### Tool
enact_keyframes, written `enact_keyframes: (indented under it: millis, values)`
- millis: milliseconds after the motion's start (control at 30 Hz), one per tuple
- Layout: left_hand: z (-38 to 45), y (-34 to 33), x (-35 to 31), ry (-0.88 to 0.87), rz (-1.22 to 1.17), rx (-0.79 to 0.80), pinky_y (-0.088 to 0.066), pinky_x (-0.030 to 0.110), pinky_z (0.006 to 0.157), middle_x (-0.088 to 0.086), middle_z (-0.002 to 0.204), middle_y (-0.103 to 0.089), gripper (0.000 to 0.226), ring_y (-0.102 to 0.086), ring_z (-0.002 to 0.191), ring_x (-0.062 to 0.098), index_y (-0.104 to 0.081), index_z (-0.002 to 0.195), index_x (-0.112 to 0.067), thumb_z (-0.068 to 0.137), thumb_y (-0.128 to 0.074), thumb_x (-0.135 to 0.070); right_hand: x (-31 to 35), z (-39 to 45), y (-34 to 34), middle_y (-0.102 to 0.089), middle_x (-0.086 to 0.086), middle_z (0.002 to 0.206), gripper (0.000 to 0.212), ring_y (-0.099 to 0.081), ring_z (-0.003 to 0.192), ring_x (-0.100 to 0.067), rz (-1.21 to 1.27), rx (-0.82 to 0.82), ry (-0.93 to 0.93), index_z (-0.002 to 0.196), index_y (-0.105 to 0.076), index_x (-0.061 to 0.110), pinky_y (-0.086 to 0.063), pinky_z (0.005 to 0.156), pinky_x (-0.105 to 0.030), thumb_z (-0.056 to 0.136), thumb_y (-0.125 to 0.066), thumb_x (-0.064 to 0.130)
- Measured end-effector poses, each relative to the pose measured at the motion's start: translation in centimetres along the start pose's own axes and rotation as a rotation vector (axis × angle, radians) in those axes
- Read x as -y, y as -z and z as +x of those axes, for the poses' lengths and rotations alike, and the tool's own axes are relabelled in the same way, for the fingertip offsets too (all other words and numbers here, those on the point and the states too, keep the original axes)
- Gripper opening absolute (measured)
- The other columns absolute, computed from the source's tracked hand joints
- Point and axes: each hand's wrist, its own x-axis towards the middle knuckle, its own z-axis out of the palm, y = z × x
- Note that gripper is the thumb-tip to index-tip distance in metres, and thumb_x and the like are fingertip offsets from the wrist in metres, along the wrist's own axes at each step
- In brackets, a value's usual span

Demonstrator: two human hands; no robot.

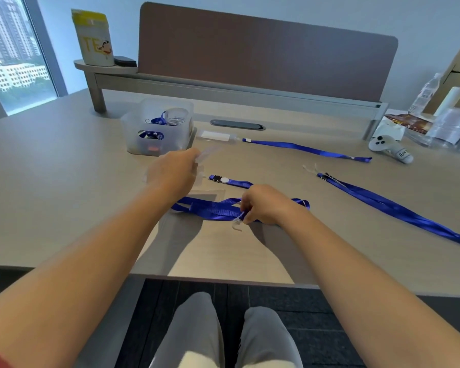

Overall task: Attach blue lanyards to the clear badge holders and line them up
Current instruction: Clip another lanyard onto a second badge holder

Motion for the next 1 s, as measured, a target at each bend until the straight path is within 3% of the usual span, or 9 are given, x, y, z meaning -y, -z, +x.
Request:
enact_keyframes:
  millis: [133, 233, 433, 633, 867, 1000]
  values:
    - [-0.3, 0.3, 0.0, 0.0, 0.0, 0.004, -0.042, 0.031, 0.064, 0.016, 0.103, -0.067, 0.024, -0.052, 0.076, 0.024, -0.054, 0.108, -0.007, 0.096, -0.037, -0.017, 0.3, 0.1, -0.5, -0.066, -0.015, 0.08, 0.02, -0.05, 0.071, -0.023, -0.155, -0.112, 0.022, 0.095, -0.07, 0.001, -0.039, 0.062, -0.031, 0.084, -0.055, 0.009]
    - [-0.3, 0.6, 0.1, 0.0, 0.022, 0.006, -0.041, 0.03, 0.064, 0.016, 0.107, -0.066, 0.023, -0.06, 0.085, 0.03, -0.054, 0.11, -0.007, 0.095, -0.038, -0.017, 0.6, -0.2, -0.1, -0.05, -0.005, 0.063, 0.02, -0.046, 0.064, -0.022, -0.241, -0.16, 0.053, 0.091, -0.068, 0.002, -0.034, 0.052, -0.027, 0.085, -0.051, 0.012]
    - [0.9, 1.8, 1.0, 0.043, -0.034, -0.04, -0.05, 0.038, 0.07, 0.017, 0.106, -0.066, 0.023, -0.061, 0.089, 0.032, -0.055, 0.107, -0.007, 0.095, -0.038, -0.018, 0.8, 0.6, 4.2, -0.066, -0.013, 0.091, 0.023, -0.059, 0.082, -0.027, -0.131, -0.351, 0.018, 0.099, -0.067, 0.007, -0.041, 0.063, -0.032, 0.086, -0.049, 0.014]
    - [2.6, 3.3, 1.8, 0.107, -0.14, -0.084, -0.051, 0.042, 0.08, 0.02, 0.106, -0.065, 0.025, -0.06, 0.089, 0.033, -0.055, 0.108, -0.005, 0.096, -0.037, -0.018, 1.1, 2.2, 7.4, -0.059, -0.012, 0.084, 0.021, -0.052, 0.074, -0.023, -0.009, -0.535, -0.02, 0.102, -0.059, 0.003, -0.04, 0.063, -0.031, 0.09, -0.044, 0.012]
    - [3.8, 4.0, 4.3, 0.22, -0.29, -0.127, -0.046, 0.034, 0.073, 0.019, 0.11, -0.064, 0.029, -0.053, 0.081, 0.027, -0.057, 0.112, -0.008, 0.095, -0.038, -0.022, 2.5, 5.5, 9.6, -0.066, -0.021, 0.095, 0.025, -0.052, 0.076, -0.029, 0.259, -0.747, 0.006, 0.107, -0.059, 0.001, -0.042, 0.064, -0.037, 0.09, -0.041, 0.003]
    - [4.6, 4.4, 6.1, 0.295, -0.379, -0.16, -0.047, 0.034, 0.076, 0.019, 0.115, -0.063, 0.03, -0.054, 0.086, 0.027, -0.056, 0.114, -0.005, 0.094, -0.04, -0.021, 3.5, 8.7, 9.7, -0.067, -0.018, 0.111, 0.028, -0.06, 0.102, -0.029, 0.462, -0.813, 0.027, 0.113, -0.062, 0.0, -0.038, 0.069, -0.028, 0.094, -0.042, 0.007]
